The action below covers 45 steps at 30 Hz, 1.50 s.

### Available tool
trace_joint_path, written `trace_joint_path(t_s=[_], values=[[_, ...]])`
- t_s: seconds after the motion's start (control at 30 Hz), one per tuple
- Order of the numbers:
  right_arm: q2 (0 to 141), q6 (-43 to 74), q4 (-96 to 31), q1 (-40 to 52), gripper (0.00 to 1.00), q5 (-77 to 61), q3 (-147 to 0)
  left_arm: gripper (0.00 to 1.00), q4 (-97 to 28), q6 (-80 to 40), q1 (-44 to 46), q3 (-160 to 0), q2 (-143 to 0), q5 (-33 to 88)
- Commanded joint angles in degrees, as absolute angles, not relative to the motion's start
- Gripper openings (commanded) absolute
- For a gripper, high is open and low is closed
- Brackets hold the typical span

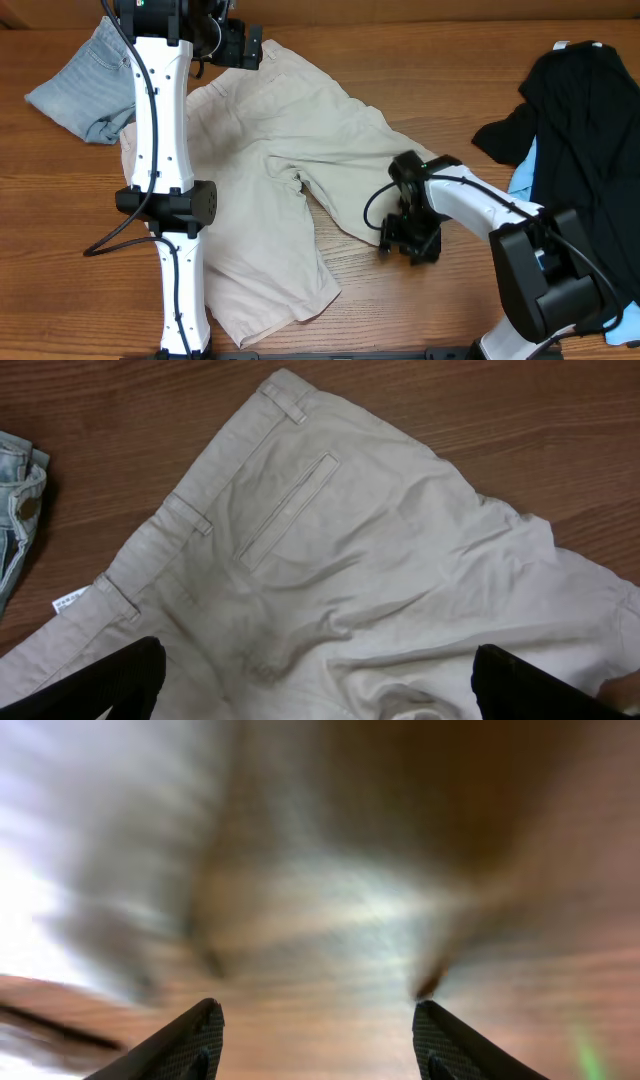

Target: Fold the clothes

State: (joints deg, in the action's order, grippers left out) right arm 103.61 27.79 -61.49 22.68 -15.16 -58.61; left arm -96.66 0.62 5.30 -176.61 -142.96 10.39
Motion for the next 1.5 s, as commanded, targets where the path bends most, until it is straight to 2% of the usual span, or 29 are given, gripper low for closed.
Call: trace_joint_path(t_s=[0.0,0.2,0.33,0.47,0.63,0.97,1.2,1.47], values=[[96.7,25.9,-60.4,22.4,0.64,-9.5,-66.2,1.0,-96.8,1.3,6.0,-176.4,-142.5,8.9],[93.4,15.7,-50.0,22.5,0.64,-7.9,-69.1,1.0,-96.7,1.4,6.0,-176.4,-142.5,8.3],[96.3,6.6,-44.1,23.0,0.64,-10.2,-67.9,1.0,-96.1,1.3,6.0,-176.4,-142.5,7.4],[101.9,3.3,-43.8,23.7,0.64,-10.2,-67.9,1.0,-95.2,1.3,6.0,-176.4,-142.5,7.3],[107.2,4.6,-45.7,24.0,0.64,-10.3,-67.7,1.0,-95.1,1.3,6.0,-176.4,-142.5,5.5],[107.5,7.8,-43.9,24.7,0.66,-10.1,-60.2,1.0,-94.7,1.3,6.0,-176.4,-142.5,3.6],[107.5,17.7,-54.6,24.7,0.69,-10.1,-59.0,1.0,-94.7,1.3,6.0,-176.4,-142.5,3.6],[106.7,21.1,-60.1,24.7,0.71,-10.3,-62.9,1.0,-94.8,1.3,6.0,-176.4,-142.5,4.3]])
